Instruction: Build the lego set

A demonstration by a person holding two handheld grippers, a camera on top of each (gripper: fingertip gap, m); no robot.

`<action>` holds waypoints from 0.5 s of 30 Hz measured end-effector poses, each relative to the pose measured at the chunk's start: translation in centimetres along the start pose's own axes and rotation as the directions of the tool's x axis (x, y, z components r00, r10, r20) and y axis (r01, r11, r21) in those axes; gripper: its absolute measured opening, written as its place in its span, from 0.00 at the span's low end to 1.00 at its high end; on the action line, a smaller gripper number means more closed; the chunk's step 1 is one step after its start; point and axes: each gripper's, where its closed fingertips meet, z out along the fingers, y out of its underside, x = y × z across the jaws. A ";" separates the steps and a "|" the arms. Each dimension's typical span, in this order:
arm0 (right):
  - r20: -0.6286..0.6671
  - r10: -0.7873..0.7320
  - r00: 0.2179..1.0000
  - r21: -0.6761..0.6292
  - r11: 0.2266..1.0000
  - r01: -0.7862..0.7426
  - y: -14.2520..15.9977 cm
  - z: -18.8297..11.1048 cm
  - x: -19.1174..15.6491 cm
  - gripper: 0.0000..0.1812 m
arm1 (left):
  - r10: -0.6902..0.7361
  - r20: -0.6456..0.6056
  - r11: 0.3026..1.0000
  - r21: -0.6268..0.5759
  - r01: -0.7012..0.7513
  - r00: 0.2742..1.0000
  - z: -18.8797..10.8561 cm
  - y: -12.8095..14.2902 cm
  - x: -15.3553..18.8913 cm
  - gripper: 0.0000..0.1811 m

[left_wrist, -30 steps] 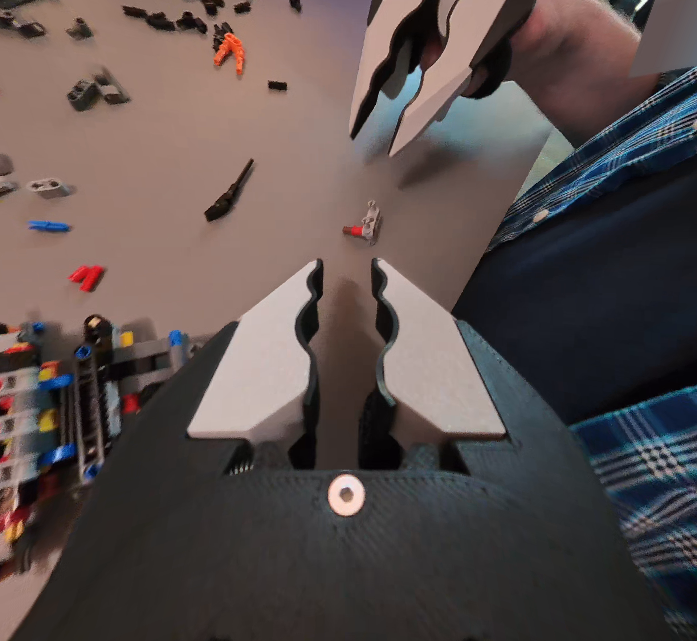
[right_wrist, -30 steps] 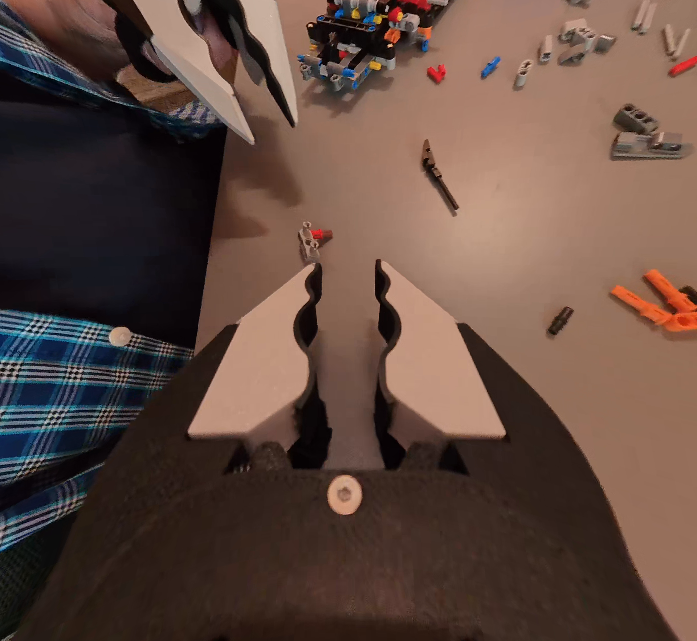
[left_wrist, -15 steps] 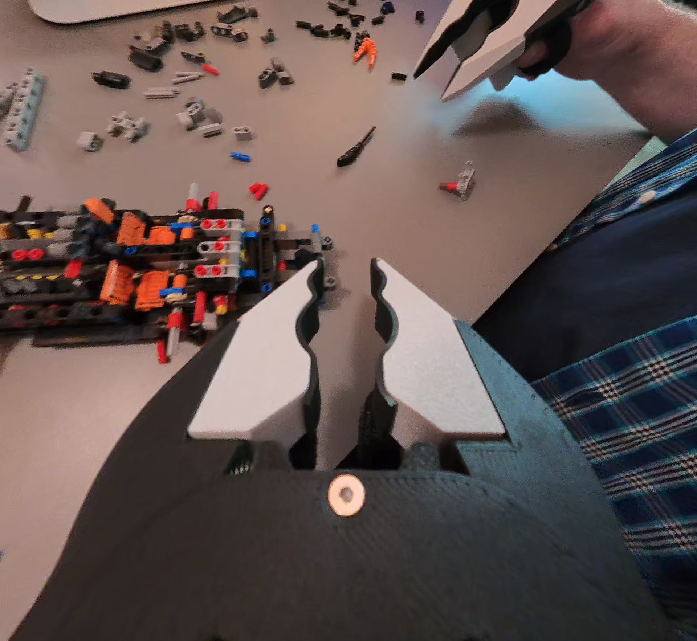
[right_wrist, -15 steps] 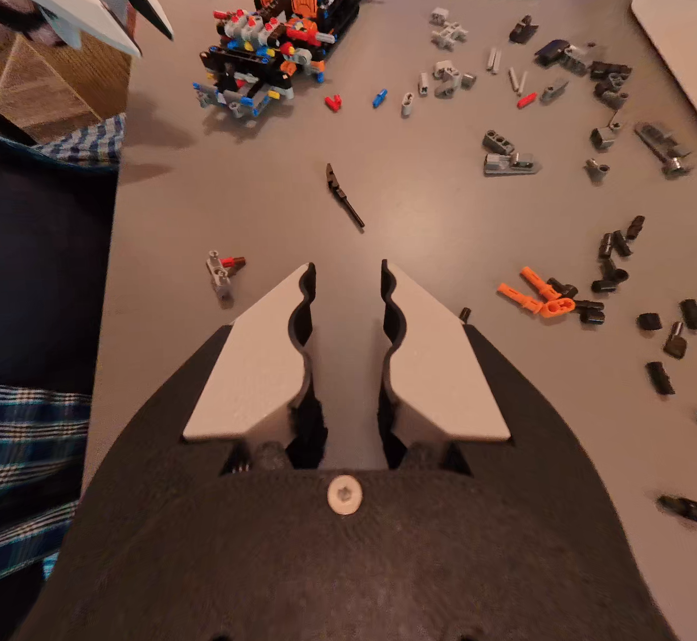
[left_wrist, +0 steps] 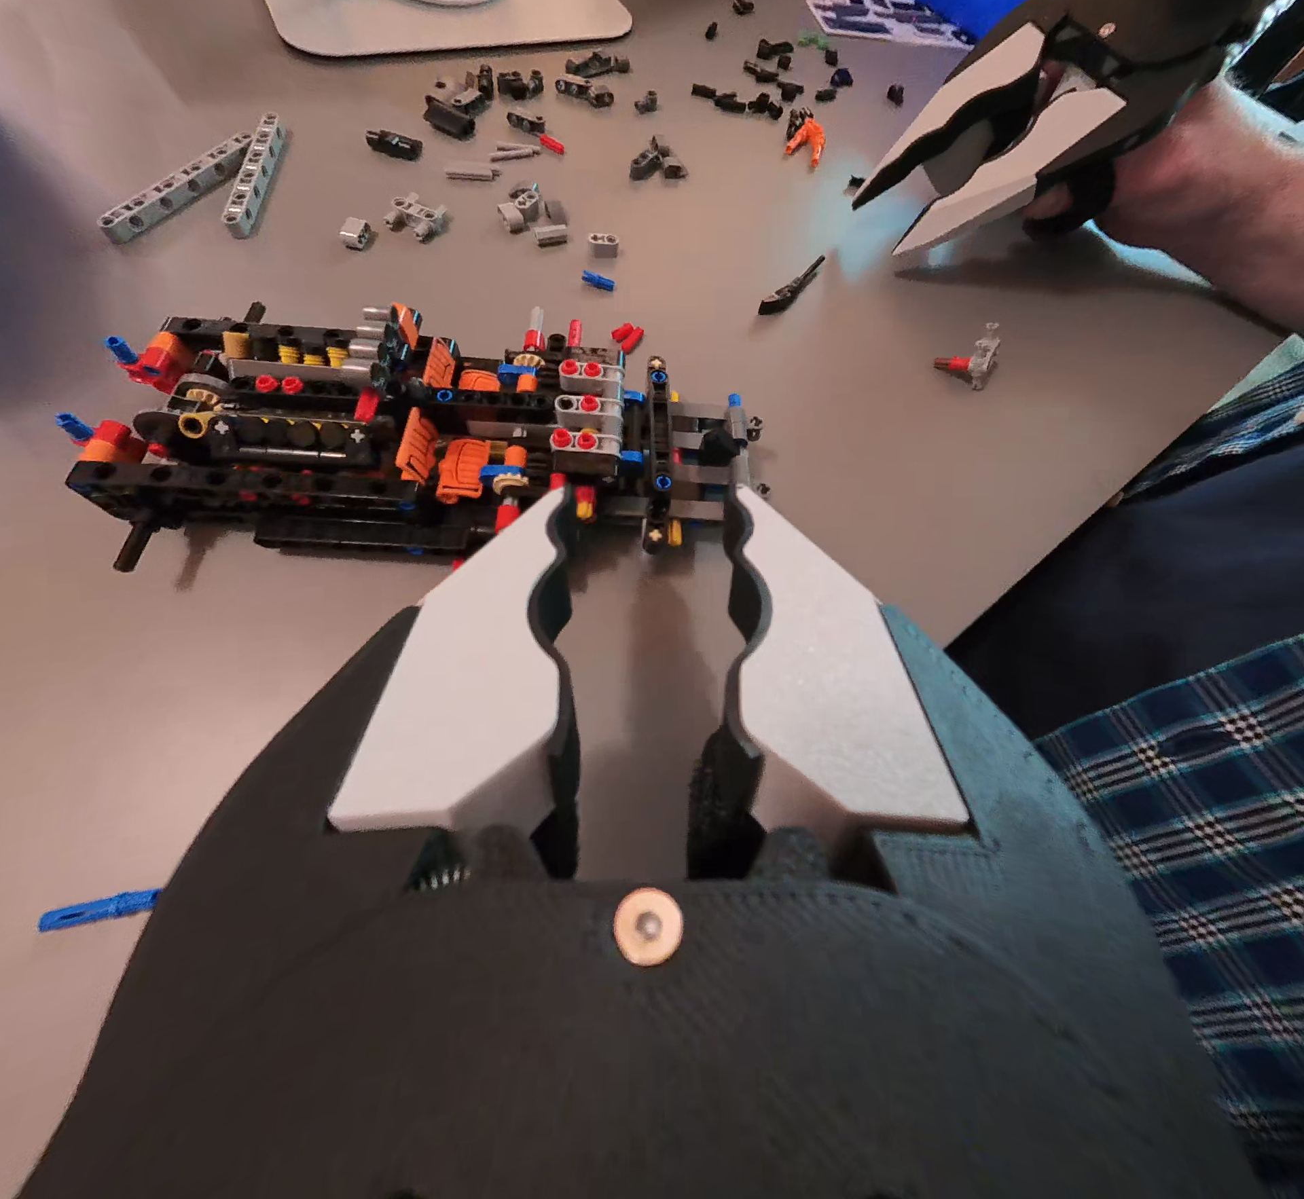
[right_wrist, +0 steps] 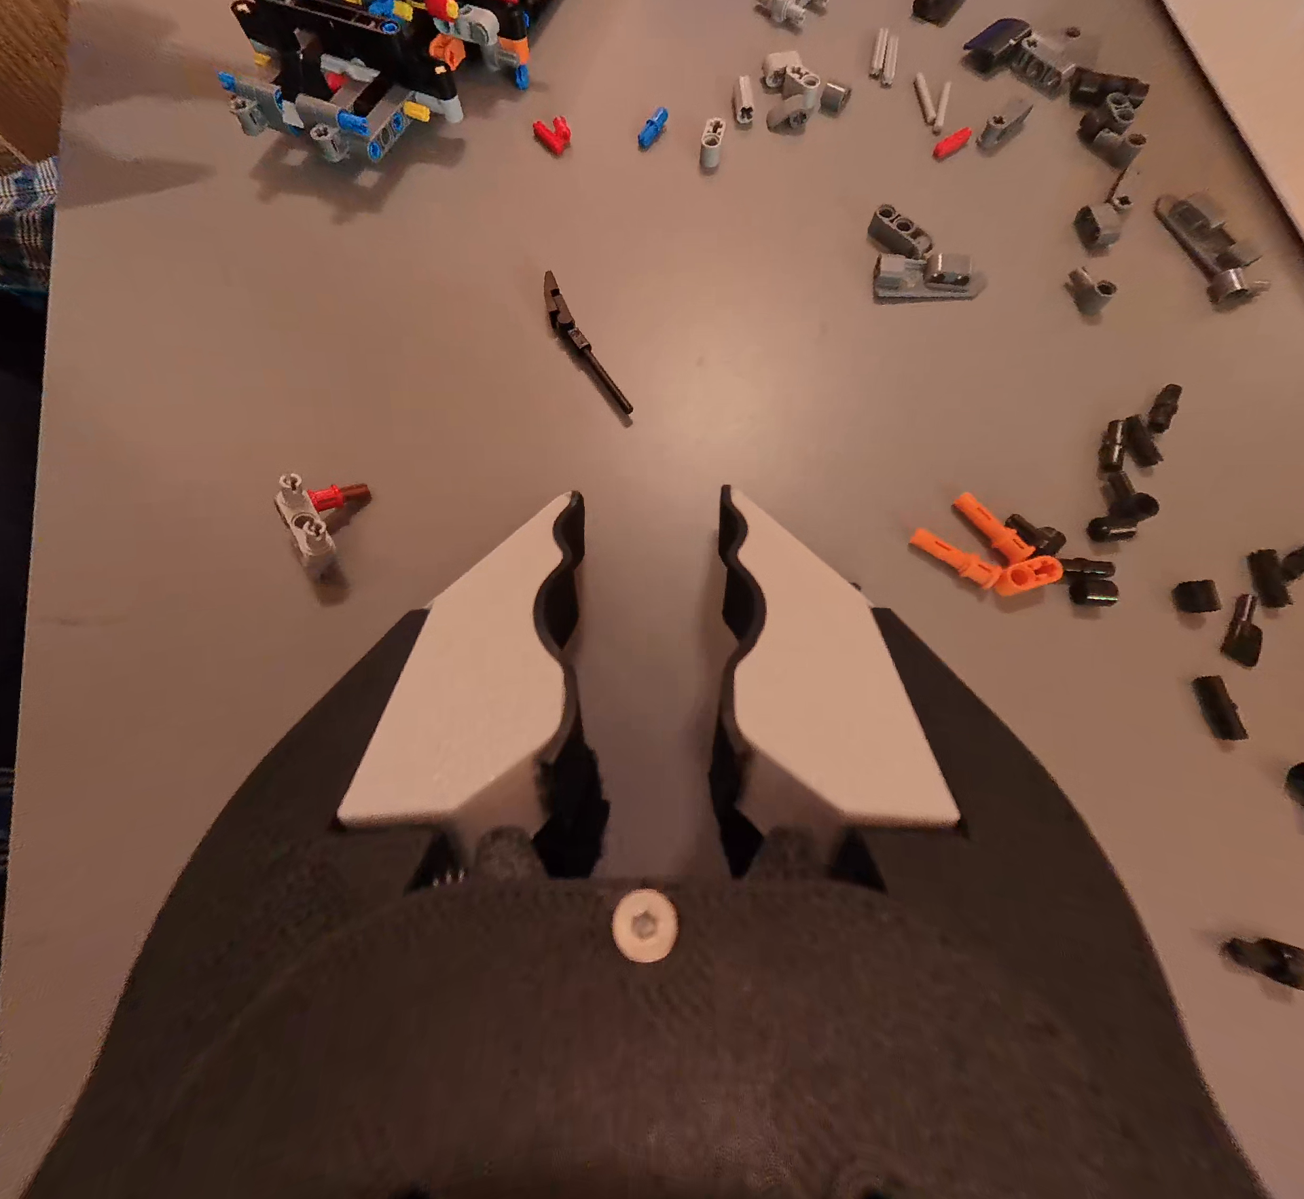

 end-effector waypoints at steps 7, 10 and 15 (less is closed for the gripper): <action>-0.018 0.007 1.000 0.010 1.000 -0.007 -0.1 -0.1 0.3 0.20 | -0.007 -0.037 1.000 0.021 0.008 0.999 0.6 0.1 0.4 0.24; -0.030 0.023 0.999 0.037 0.999 -0.022 -0.4 -0.4 0.6 0.20 | 0.007 -0.047 1.000 0.026 -0.005 0.999 0.7 -0.2 0.7 0.23; -0.056 0.141 0.989 0.128 0.983 -0.133 -0.8 -2.4 1.9 0.19 | 0.025 -0.059 0.999 0.043 -0.023 0.998 0.7 -0.8 1.1 0.20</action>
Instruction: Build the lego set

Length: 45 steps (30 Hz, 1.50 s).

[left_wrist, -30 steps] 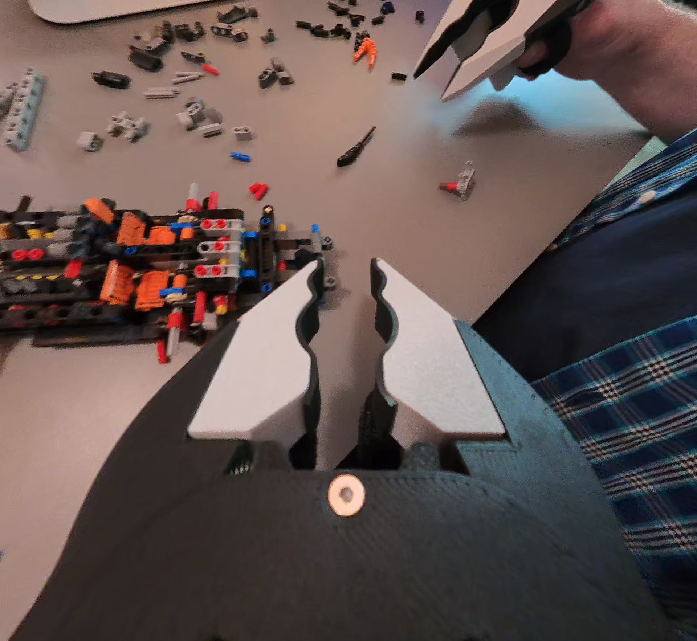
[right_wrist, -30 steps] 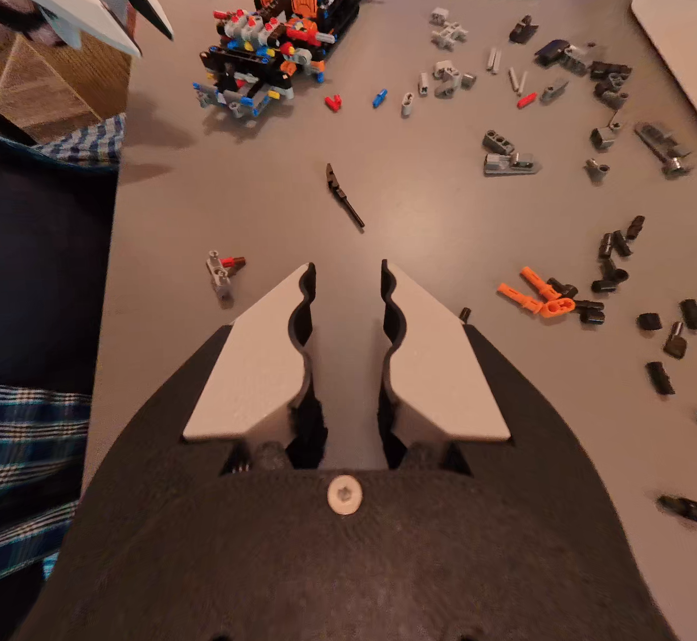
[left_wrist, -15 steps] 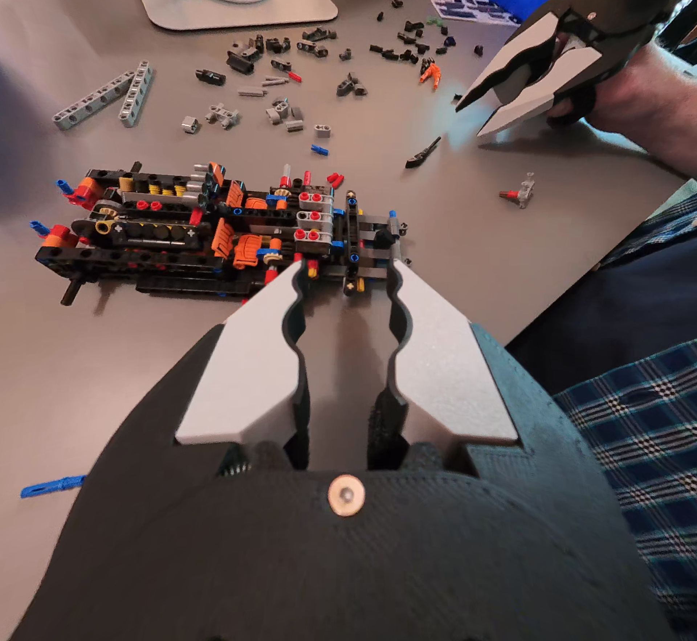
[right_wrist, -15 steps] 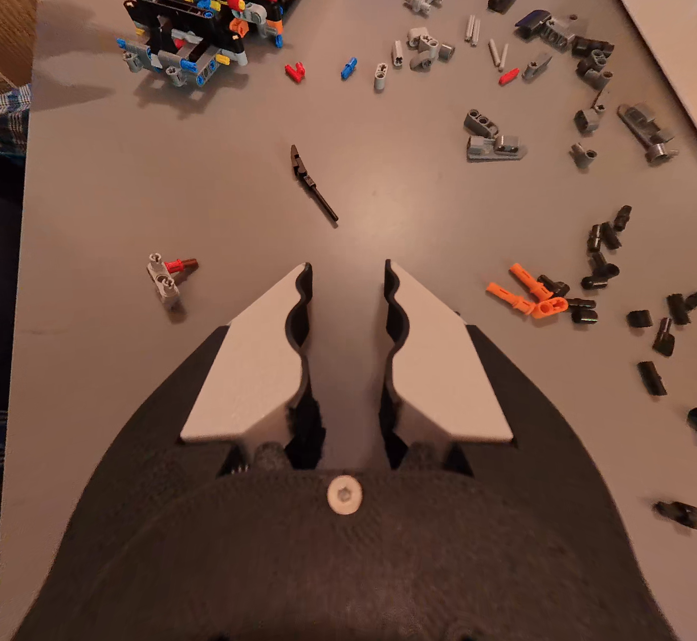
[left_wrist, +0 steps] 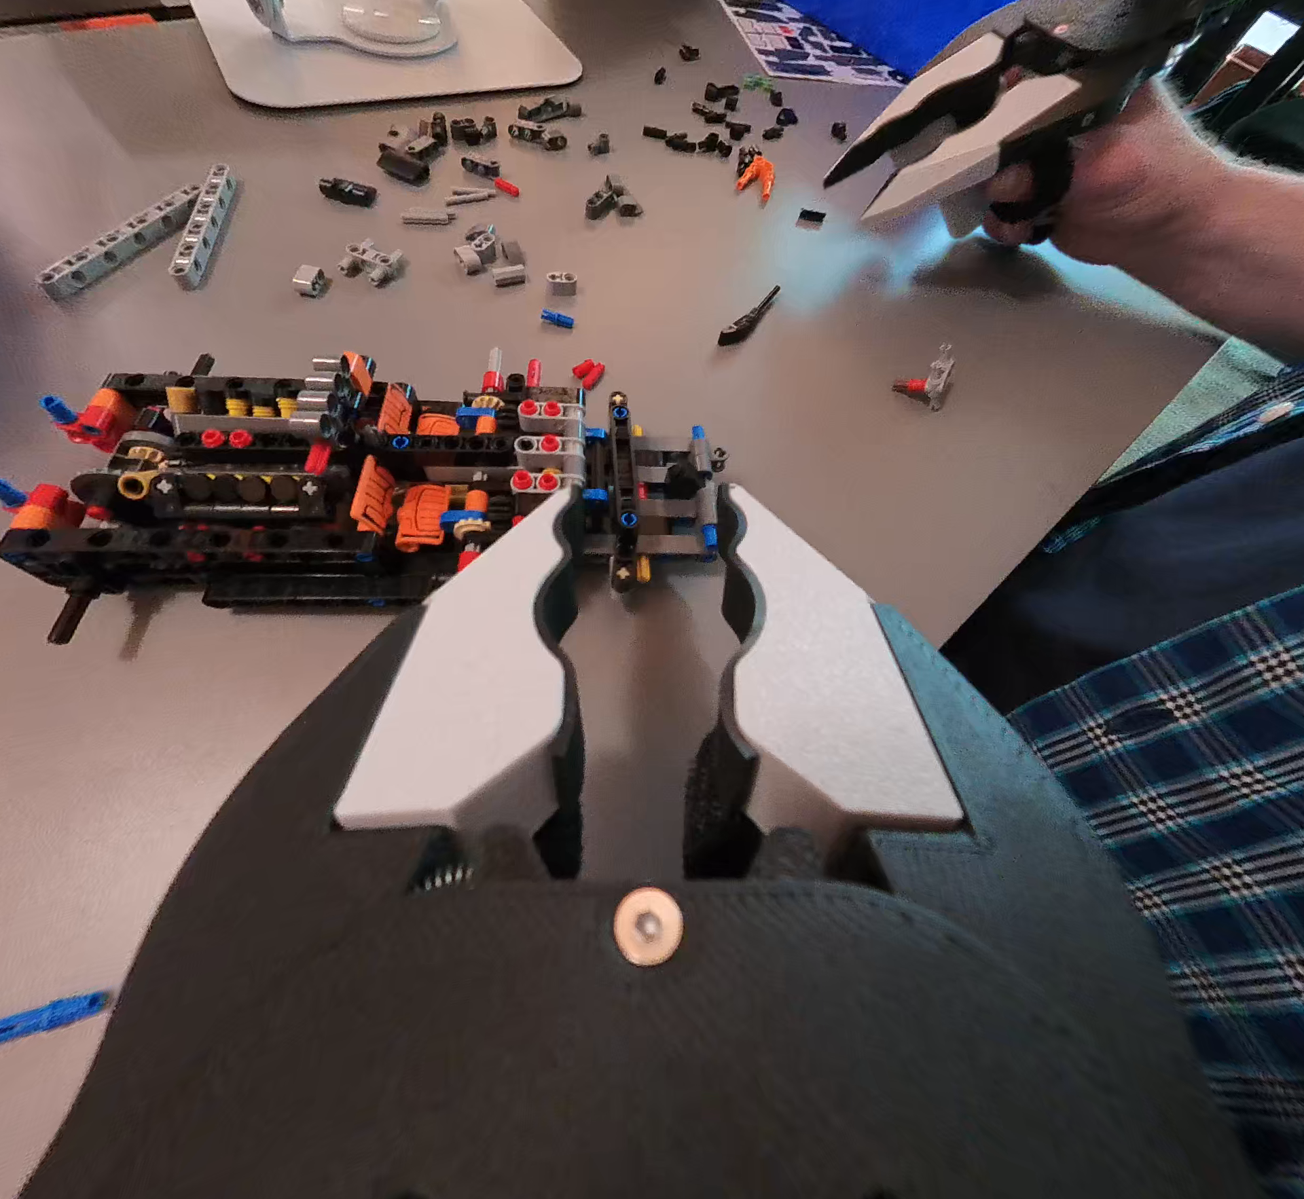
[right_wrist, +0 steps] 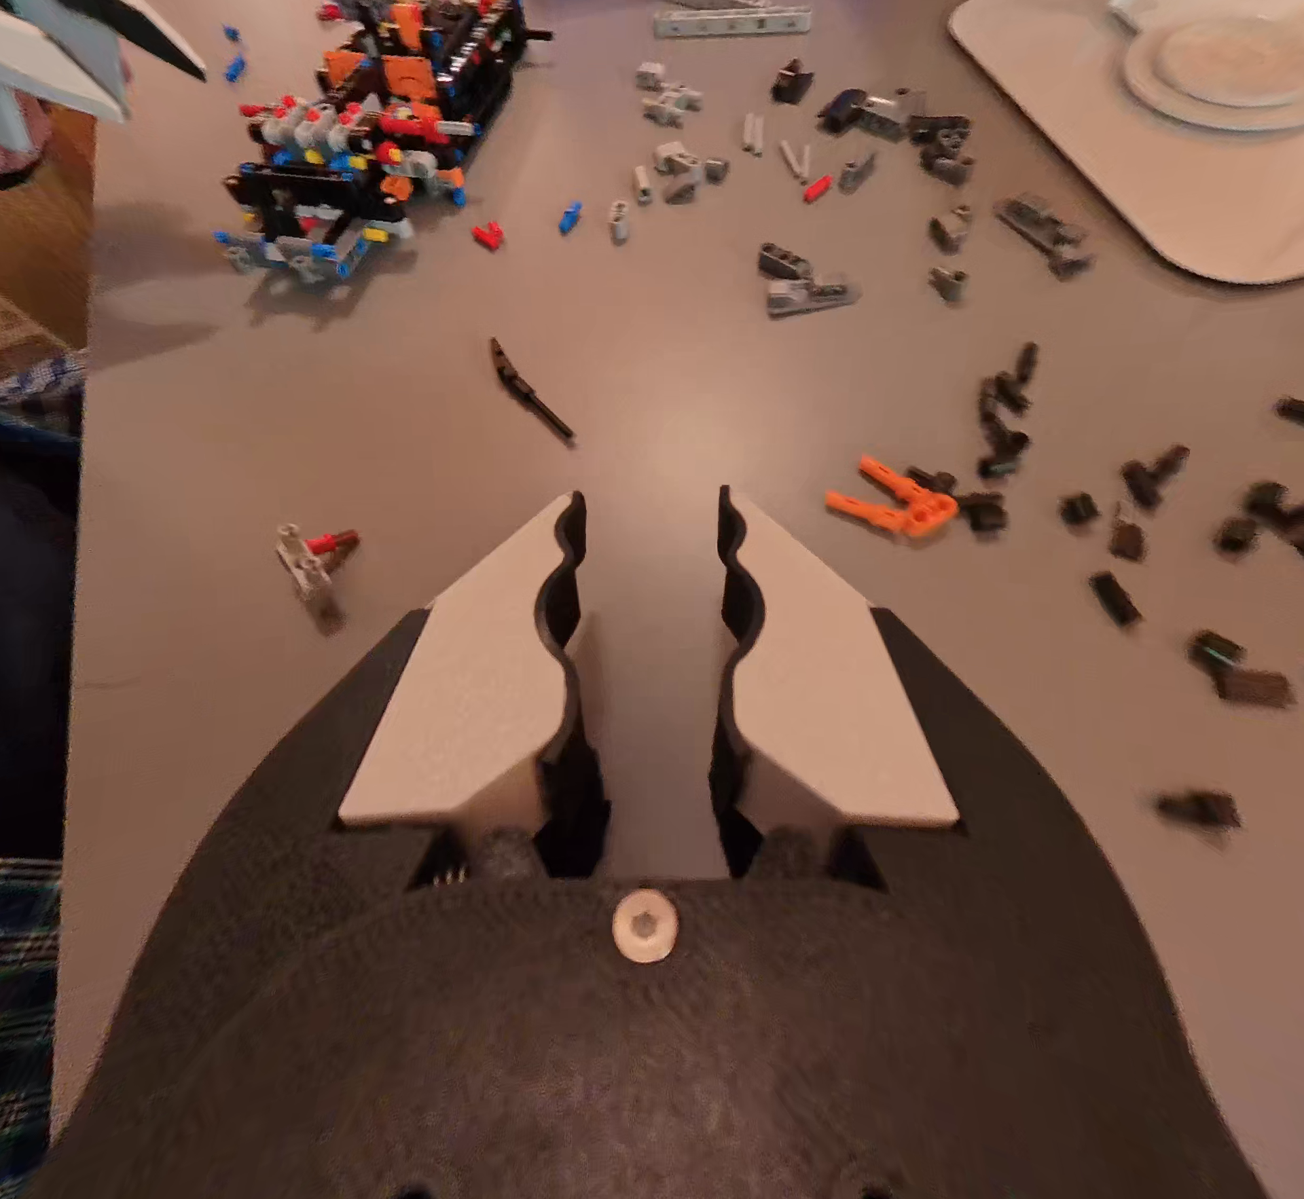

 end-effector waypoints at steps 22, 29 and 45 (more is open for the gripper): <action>-0.391 -0.031 0.920 -0.255 0.964 -0.077 3.3 -2.3 15.7 0.03 | 0.079 -0.129 0.997 0.011 -0.078 0.988 4.1 -2.1 5.2 0.18; -0.344 0.022 0.939 -0.186 0.978 -0.091 1.8 -3.2 13.8 0.03 | 0.079 -0.181 0.996 0.045 -0.072 0.980 5.4 -3.3 6.4 0.17; 0.177 0.209 0.962 -0.221 0.961 -0.168 2.2 -0.9 -5.4 0.03 | 0.125 -0.270 0.992 0.033 -0.120 0.955 7.8 -2.6 10.3 0.17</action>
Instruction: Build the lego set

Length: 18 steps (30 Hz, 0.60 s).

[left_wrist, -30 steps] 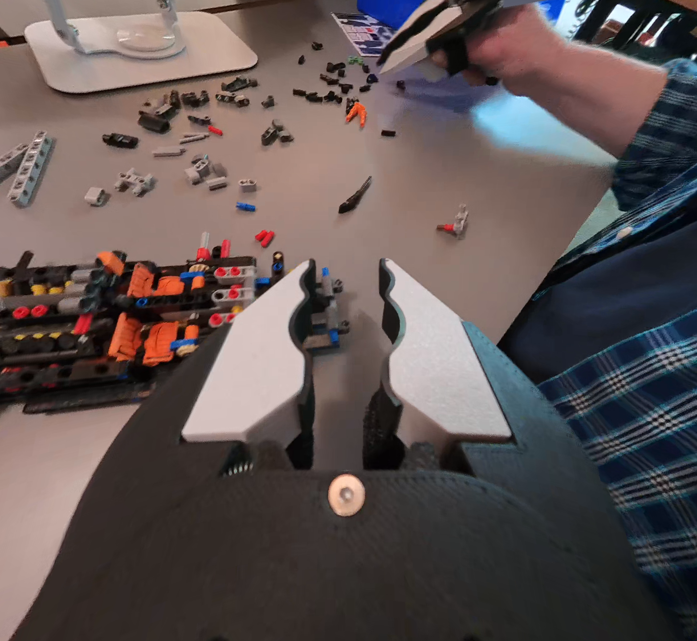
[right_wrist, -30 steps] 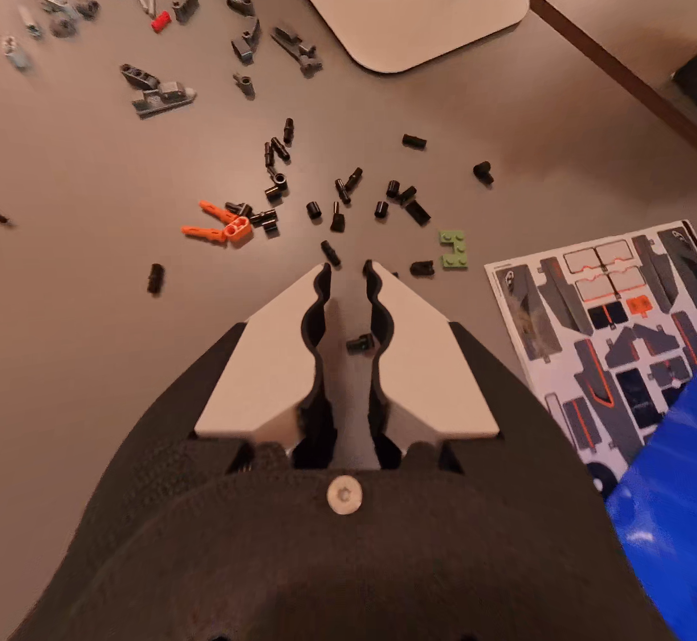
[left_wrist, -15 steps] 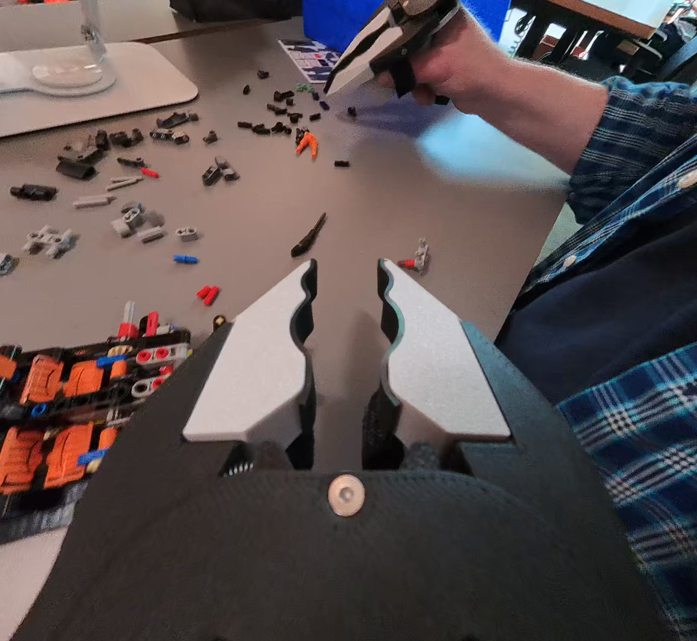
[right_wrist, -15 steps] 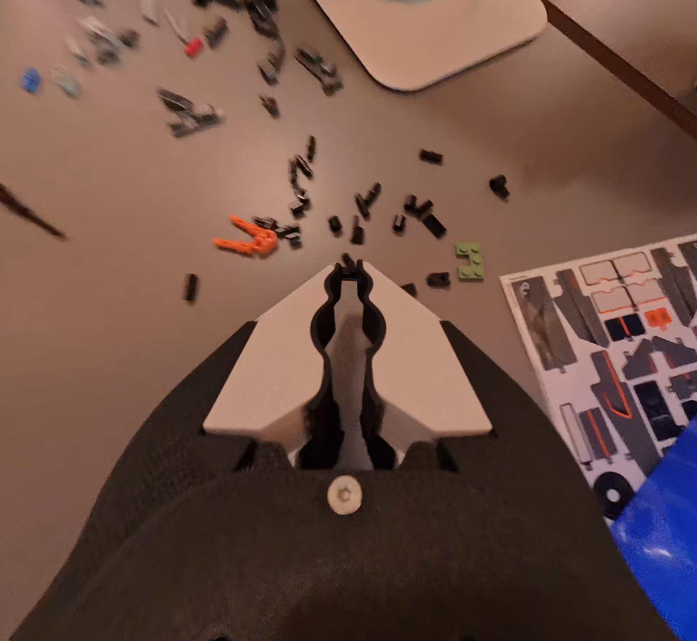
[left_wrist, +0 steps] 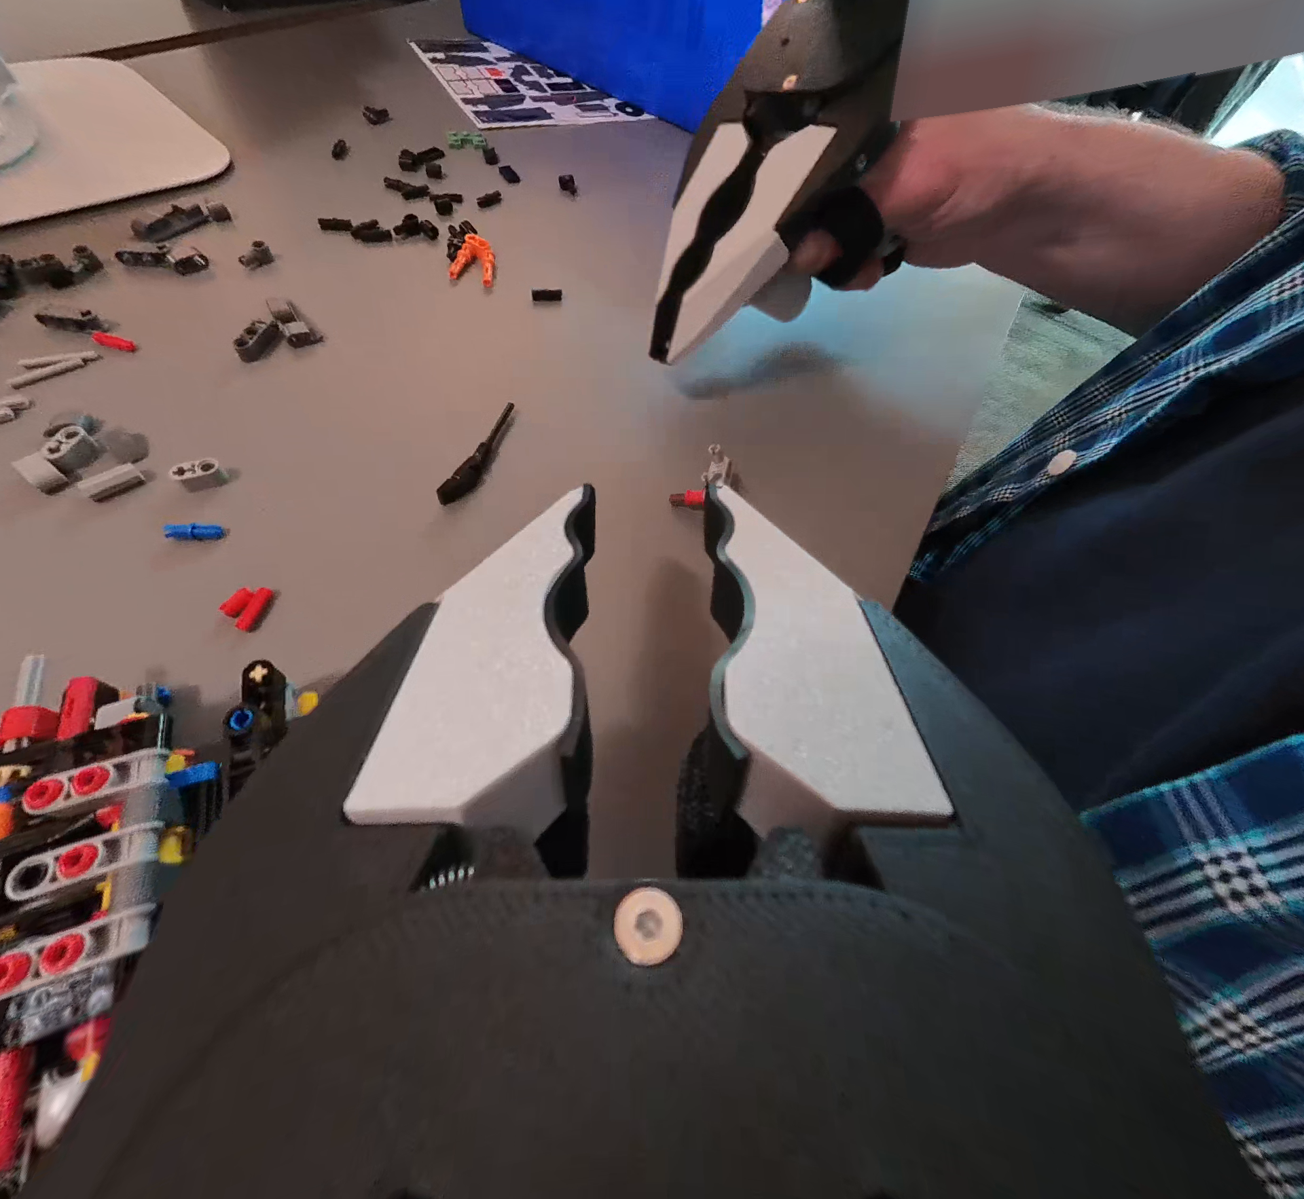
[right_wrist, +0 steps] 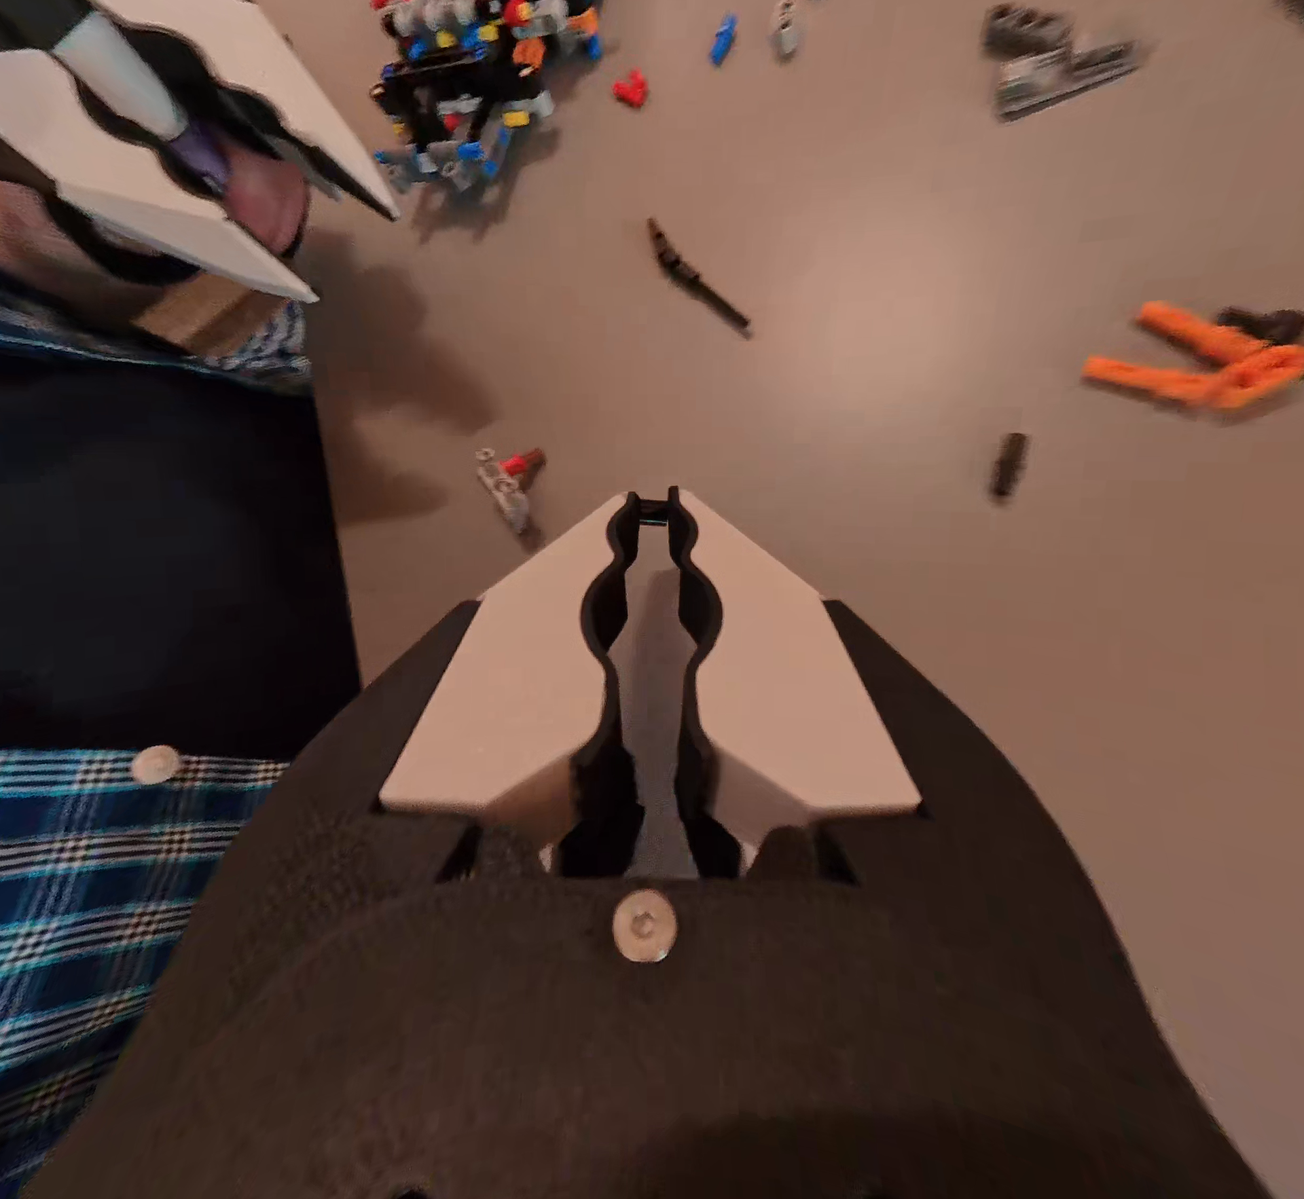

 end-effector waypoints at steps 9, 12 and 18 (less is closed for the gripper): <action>-0.037 -0.004 0.999 -0.055 0.999 0.002 1.2 1.7 0.3 0.03 | -0.008 -0.009 1.000 -0.018 0.008 1.000 -0.1 0.8 0.1 0.17; -0.091 -0.054 0.994 -0.059 0.997 0.049 1.1 1.4 0.8 0.09 | -0.007 -0.004 1.000 -0.016 0.007 1.000 -0.2 0.8 0.0 0.17; -0.199 -0.283 0.938 -0.123 0.957 0.263 1.4 0.4 0.9 0.12 | -0.005 -0.004 1.000 -0.020 0.005 1.000 0.0 0.8 0.1 0.17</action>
